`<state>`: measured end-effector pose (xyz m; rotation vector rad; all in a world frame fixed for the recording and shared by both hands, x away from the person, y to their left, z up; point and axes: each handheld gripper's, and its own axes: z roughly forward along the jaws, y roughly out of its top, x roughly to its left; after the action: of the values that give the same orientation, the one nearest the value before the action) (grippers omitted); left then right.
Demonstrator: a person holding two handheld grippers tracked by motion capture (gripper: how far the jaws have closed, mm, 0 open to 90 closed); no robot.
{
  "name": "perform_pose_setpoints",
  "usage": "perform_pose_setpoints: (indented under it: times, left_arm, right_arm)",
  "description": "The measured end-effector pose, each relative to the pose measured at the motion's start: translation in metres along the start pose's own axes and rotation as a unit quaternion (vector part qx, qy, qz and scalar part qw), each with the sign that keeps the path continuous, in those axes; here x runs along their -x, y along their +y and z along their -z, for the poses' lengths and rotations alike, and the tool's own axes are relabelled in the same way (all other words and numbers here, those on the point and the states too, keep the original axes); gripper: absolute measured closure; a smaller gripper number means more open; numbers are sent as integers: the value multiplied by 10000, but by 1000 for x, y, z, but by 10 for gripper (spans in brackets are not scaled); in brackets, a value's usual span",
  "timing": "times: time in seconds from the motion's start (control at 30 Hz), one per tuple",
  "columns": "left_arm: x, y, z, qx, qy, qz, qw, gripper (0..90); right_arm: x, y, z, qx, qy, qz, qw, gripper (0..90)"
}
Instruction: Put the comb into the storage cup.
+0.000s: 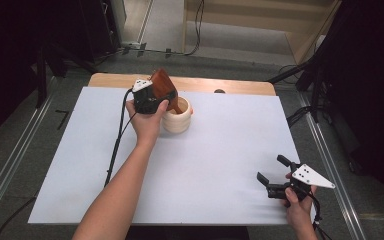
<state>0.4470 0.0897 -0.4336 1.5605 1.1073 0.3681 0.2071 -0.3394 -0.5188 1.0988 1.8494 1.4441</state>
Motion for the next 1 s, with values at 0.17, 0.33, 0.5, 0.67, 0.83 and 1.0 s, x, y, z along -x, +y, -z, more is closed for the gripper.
perform_pose_setpoints:
  times: [0.17, 0.33, 0.5, 0.67, 0.83, 1.0]
  left_arm:
    - [-6, 1, 1, -54, 39, 97, 9999, 463]
    - [-10, 2, 4, -83, 40, 36, 10000, 419]
    - [-14, 1, 3, -174, 94, 16, 9998, 311]
    - [-15, -1, 2, -303, 76, -44, 9995, 218]
    - [-15, 0, 4, -255, -82, -59, 9996, 93]
    - [-15, 0, 7, -304, -145, -135, 9993, 8]
  right_arm:
    - [0, 0, 0, 5, 2, 3, 10000, 0]
    - [0, 0, 0, -8, 0, 12, 10000, 0]
    - [-1, 0, 0, -13, -14, 8, 10000, 0]
    - [-1, 0, 0, -16, -15, 6, 10000, 0]
    - [0, 0, -1, -10, -13, -2, 10000, 0]
    - [-1, 0, -1, -22, -19, 14, 10000, 0]
